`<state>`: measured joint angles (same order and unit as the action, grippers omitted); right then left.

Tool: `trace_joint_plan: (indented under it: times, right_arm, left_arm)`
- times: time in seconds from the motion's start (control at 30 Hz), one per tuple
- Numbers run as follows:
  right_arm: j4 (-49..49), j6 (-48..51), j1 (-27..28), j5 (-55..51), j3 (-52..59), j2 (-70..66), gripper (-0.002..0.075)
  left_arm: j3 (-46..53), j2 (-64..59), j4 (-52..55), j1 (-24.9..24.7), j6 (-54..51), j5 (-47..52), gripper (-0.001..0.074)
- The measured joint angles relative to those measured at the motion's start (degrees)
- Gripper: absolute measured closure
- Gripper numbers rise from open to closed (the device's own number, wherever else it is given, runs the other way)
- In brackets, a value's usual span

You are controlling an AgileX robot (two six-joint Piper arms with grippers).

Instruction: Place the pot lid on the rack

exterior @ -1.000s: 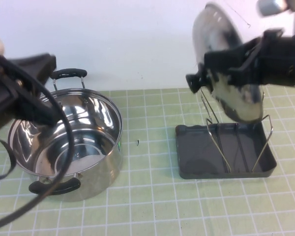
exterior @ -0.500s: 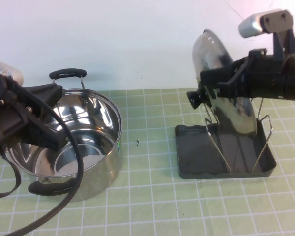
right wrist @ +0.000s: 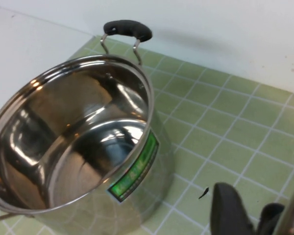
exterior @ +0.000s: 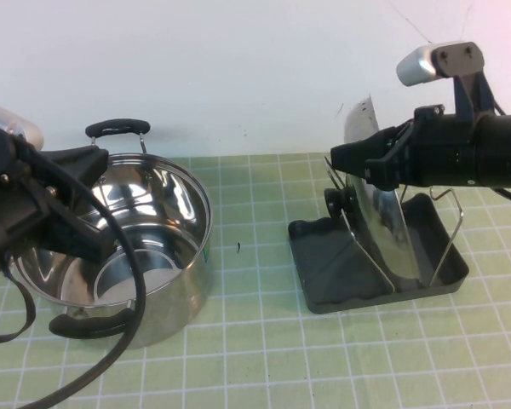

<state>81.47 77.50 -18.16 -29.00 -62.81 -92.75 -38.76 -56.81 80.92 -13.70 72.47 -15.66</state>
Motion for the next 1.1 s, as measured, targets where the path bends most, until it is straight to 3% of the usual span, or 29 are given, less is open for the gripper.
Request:
trace_joint_plan:
  times: [0.17, 0.37, 0.5, 0.67, 0.9, 1.1]
  right_arm:
    - [-0.1, 0.0, 2.6, -4.3, 0.0, 0.7, 0.0403]
    - [-3.8, -2.2, 11.8, -11.8, 0.0, 7.1, 0.0413]
    - [-10.4, -3.7, 17.6, -15.9, 0.0, 15.1, 0.0479]
    - [-13.2, -1.2, 20.0, -13.7, 5.5, 28.5, 0.0580]
    - [-5.3, 10.8, 20.0, -6.0, 19.8, 51.1, 0.0692]
    - [-3.0, 12.7, 20.0, -4.6, 26.1, 62.4, 0.0722]
  left_arm:
    - [0.0, 0.0, 1.9, 0.0, 0.6, 1.1, 0.0736]
    - [0.4, 2.4, 4.8, 0.0, 6.2, 2.5, 0.0736]
    - [3.6, 7.8, 8.0, 0.0, 9.2, 2.2, 0.0736]
    - [12.0, 18.5, 9.2, 0.0, 16.4, 2.2, 0.0736]
    - [21.0, 37.8, 10.1, 0.0, 24.7, 4.3, 0.0736]
    - [26.4, 51.2, 10.1, 0.0, 27.1, 12.8, 0.0736]
